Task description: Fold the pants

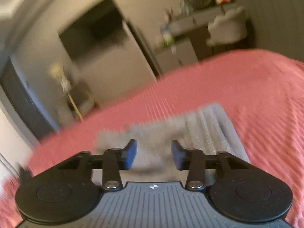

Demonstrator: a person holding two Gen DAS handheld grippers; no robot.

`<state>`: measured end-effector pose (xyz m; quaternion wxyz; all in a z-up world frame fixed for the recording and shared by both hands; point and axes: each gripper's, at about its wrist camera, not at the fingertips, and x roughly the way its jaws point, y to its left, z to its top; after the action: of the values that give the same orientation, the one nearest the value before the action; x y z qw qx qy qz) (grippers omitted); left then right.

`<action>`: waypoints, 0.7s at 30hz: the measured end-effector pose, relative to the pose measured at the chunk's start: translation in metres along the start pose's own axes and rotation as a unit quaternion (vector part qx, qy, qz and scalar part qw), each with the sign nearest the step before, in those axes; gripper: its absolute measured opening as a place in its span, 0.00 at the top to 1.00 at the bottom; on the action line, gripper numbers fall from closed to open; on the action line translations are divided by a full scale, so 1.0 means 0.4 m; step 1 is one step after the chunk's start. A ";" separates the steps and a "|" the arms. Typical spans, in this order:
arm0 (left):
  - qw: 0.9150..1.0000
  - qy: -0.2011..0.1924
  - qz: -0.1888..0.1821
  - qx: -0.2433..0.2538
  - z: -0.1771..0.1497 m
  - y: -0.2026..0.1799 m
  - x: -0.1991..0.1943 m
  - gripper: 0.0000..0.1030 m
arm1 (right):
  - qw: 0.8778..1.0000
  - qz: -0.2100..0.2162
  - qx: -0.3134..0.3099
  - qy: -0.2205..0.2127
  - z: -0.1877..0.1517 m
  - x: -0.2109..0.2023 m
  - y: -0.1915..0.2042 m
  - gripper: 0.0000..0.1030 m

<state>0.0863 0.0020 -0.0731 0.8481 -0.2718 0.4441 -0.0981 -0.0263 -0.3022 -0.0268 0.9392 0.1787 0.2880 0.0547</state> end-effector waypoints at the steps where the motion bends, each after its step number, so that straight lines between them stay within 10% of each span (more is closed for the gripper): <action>1: 1.000 0.001 -0.002 -0.004 0.003 0.004 -0.002 0.14 | 0.999 -0.034 -0.008 0.027 -0.016 0.029 -0.013 0.66; 4: 1.000 -0.004 -0.005 -0.016 0.028 0.017 -0.008 0.14 | 0.996 -0.046 0.003 0.072 -0.049 0.072 -0.067 0.81; 9: 0.999 -0.031 -0.027 -0.008 0.106 0.014 -0.021 0.14 | 1.000 0.000 -0.008 0.025 -0.031 0.026 -0.047 0.60; 14: 0.997 -0.032 -0.063 0.008 0.190 -0.016 0.003 0.15 | 0.997 -0.004 -0.044 0.057 -0.065 0.081 -0.059 0.61; 21: 0.994 0.034 -0.022 0.106 0.267 -0.111 0.166 0.48 | 0.998 0.017 -0.022 0.051 -0.069 0.063 -0.098 0.59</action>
<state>0.2146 -0.0223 -0.0463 0.8542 -0.1865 0.4535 -0.1728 -0.0209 -0.3252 -0.0758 0.9260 0.1599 0.3310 0.0863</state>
